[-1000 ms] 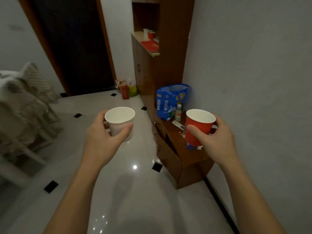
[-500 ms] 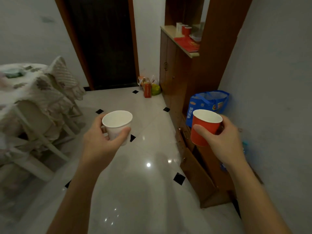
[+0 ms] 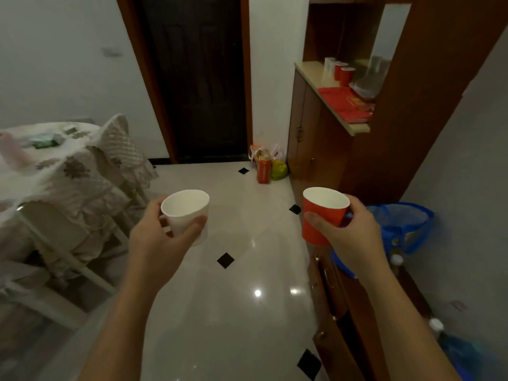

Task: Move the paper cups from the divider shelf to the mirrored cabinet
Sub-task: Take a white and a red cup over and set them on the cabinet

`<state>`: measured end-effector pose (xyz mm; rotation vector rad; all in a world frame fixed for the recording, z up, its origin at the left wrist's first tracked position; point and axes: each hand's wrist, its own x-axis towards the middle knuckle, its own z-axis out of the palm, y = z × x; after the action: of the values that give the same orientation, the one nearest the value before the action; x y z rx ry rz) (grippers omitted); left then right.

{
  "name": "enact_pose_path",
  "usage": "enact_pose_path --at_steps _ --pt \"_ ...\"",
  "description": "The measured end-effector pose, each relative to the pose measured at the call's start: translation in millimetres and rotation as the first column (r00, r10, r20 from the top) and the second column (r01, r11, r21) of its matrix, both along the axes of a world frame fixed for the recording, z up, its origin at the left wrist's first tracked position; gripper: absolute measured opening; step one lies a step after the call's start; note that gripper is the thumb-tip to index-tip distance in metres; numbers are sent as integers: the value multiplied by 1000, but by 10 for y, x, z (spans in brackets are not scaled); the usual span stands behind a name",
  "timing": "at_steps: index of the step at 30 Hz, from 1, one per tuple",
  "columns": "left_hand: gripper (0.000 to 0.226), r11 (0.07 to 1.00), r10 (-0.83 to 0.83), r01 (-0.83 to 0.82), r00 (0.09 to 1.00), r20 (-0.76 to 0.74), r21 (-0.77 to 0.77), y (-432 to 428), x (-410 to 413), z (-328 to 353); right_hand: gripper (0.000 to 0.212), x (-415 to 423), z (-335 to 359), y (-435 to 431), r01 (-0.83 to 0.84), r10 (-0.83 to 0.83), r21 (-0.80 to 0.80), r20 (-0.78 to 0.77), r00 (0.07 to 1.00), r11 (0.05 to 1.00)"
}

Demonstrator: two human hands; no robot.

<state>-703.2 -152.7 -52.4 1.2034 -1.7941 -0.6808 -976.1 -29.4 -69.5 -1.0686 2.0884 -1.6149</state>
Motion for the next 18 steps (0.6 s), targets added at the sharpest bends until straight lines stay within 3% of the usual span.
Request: enact_pose_path --at_steps 7,12,18 --pt "51 997 73 -73 997 12 13 -823 -511 25 78 -543 12 -955 -78 76 -40 -49 996 996" --pt "51 997 79 -79 997 4 22 -1454 -768 -50 69 -858 -61 -1649 -103 103 -23 -28 994 994" --pt "57 997 70 -70 998 -7 19 -2557 -1038 -170 77 -1176 -106 -2779 -108 108 -6 -32 994 994"
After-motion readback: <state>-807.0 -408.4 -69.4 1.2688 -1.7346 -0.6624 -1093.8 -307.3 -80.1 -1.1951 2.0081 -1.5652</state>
